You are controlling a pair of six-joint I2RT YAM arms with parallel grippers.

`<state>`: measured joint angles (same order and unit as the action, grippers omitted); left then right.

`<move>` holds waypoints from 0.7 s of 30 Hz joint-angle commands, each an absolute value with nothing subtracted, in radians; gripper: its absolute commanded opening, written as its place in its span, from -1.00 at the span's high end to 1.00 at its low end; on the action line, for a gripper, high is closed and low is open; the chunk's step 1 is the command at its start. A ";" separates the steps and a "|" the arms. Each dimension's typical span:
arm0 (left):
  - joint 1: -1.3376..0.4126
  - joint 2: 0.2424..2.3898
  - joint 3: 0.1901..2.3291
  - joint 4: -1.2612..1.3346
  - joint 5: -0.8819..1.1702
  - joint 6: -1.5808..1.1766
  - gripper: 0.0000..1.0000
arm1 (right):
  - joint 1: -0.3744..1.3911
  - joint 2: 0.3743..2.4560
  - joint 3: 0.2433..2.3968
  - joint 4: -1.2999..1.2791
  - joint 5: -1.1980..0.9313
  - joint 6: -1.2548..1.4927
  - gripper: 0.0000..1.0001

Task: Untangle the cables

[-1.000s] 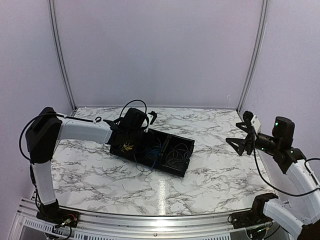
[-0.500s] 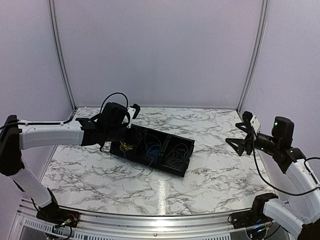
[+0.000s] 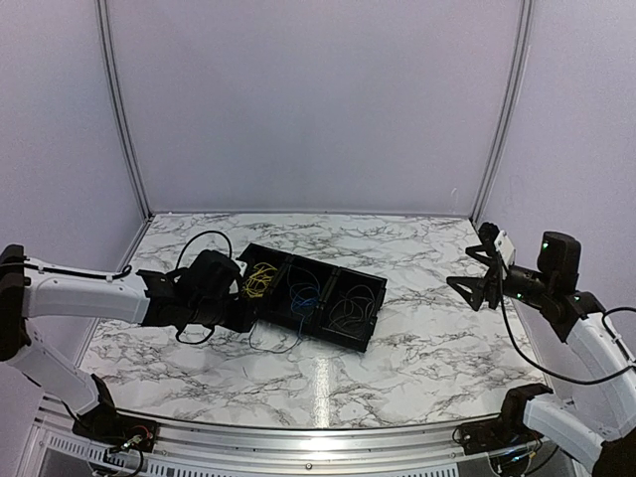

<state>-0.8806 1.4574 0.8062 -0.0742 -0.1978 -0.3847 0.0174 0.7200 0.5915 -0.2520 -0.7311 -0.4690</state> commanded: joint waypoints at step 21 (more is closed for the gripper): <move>-0.894 1.656 0.759 -0.014 -0.075 -0.602 0.32 | 0.011 0.727 0.598 -0.262 -0.743 -0.477 -0.79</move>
